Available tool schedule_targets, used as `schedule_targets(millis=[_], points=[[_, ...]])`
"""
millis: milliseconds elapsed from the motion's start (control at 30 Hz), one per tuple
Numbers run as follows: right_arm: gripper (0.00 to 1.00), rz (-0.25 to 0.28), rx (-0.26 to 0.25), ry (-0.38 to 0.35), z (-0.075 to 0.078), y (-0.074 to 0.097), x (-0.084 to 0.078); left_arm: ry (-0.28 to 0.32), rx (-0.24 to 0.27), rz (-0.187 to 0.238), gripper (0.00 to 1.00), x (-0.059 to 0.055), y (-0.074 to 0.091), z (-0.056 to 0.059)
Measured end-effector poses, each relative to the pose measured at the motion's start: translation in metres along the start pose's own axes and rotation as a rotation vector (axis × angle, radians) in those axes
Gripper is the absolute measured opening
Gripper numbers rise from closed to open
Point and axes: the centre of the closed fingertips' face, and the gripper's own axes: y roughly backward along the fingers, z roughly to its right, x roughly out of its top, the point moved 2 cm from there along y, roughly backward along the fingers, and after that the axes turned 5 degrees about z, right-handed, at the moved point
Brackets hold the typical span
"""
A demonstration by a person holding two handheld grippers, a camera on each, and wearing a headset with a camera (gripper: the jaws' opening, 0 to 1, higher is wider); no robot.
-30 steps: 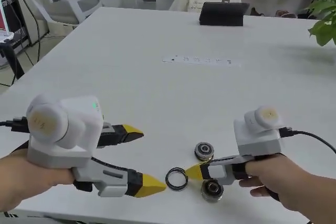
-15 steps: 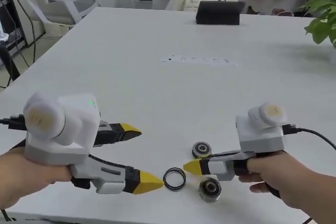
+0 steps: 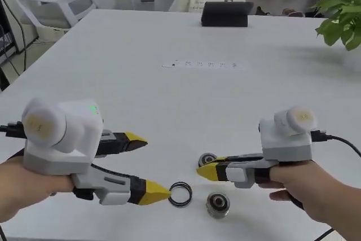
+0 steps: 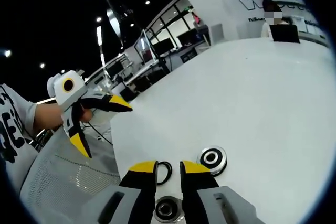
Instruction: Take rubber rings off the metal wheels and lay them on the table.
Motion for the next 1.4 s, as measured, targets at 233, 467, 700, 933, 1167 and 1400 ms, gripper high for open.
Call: schedule_targets(millis=[233,467,700,933,1167,1400], points=[[0.16,0.031,-0.037,0.035,0.008,0.011,0.004,-0.002,-0.01,0.001,0.62,0.004,-0.008,-0.001],[0.18,0.057,-0.067,0.047,0.016,0.019,0.005,-0.003,-0.016,0.003,0.61,0.007,-0.015,-0.001],[0.2,0.035,-0.118,0.091,0.03,0.026,-0.002,-0.008,-0.014,-0.003,0.6,0.009,-0.024,-0.007],[0.2,0.019,-0.144,0.122,0.04,0.03,-0.008,0.003,-0.014,-0.015,0.58,0.004,-0.033,-0.015],[0.2,0.009,-0.152,0.145,0.046,0.029,-0.01,0.019,-0.016,-0.022,0.56,0.003,-0.043,-0.021],[0.2,0.005,-0.148,0.168,0.051,0.024,-0.011,0.029,-0.013,-0.03,0.55,0.0,-0.053,-0.027]])
